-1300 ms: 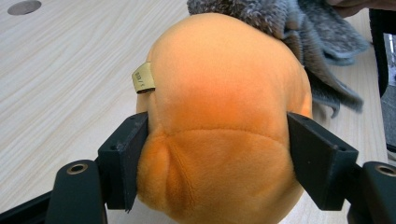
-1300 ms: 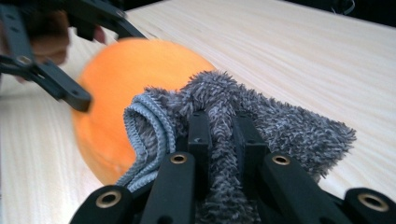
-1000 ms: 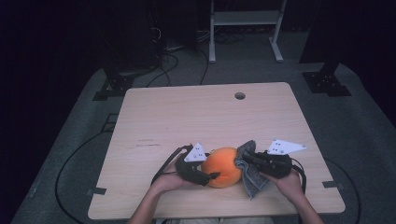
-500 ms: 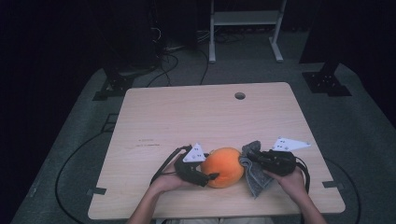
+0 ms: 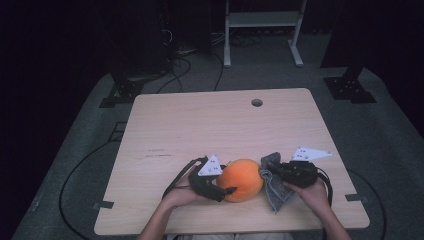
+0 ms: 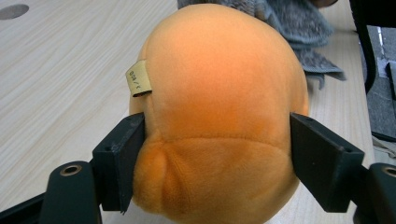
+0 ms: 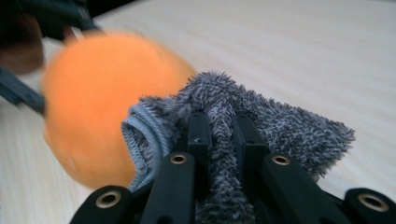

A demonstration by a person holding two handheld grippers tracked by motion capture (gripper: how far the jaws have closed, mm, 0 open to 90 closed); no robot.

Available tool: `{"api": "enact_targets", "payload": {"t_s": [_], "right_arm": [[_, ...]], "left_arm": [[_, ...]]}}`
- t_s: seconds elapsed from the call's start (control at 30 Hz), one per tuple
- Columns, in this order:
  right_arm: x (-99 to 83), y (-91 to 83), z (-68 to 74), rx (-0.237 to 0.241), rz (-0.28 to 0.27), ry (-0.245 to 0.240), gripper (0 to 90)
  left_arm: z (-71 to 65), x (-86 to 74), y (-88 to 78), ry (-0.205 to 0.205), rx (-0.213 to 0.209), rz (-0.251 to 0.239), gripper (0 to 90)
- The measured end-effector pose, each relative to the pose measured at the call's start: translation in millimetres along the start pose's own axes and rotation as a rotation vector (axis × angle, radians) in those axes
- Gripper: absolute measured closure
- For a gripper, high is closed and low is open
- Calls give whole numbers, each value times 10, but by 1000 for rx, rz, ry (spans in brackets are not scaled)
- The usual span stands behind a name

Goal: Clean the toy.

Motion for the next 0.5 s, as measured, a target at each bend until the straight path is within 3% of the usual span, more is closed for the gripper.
{"api": "enact_targets", "payload": {"t_s": [0.13,0.27,0.33,0.43,0.5], "right_arm": [[254,-85,275,34,-76,-83,792],[331,-5,612,90,-70,-178,792],[288,80,669,85,-33,-224,792],[228,134,655,86,-26,-209,792],[223,126,616,75,-29,-203,792]], "left_arm": [[-60,67,49,19,5,-4,230],[-123,106,71,35,-6,-12,221],[-117,117,51,11,-27,-24,193],[2,93,27,-79,-27,-10,115],[27,62,44,-115,-45,7,100]]}}
Point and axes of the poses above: each handheld gripper's, and its own axes: y roughly forward along the jaws, x roughly out of its top, z roughly to its left, the point moved 9 cm from there along y, roughly forward along the jaws
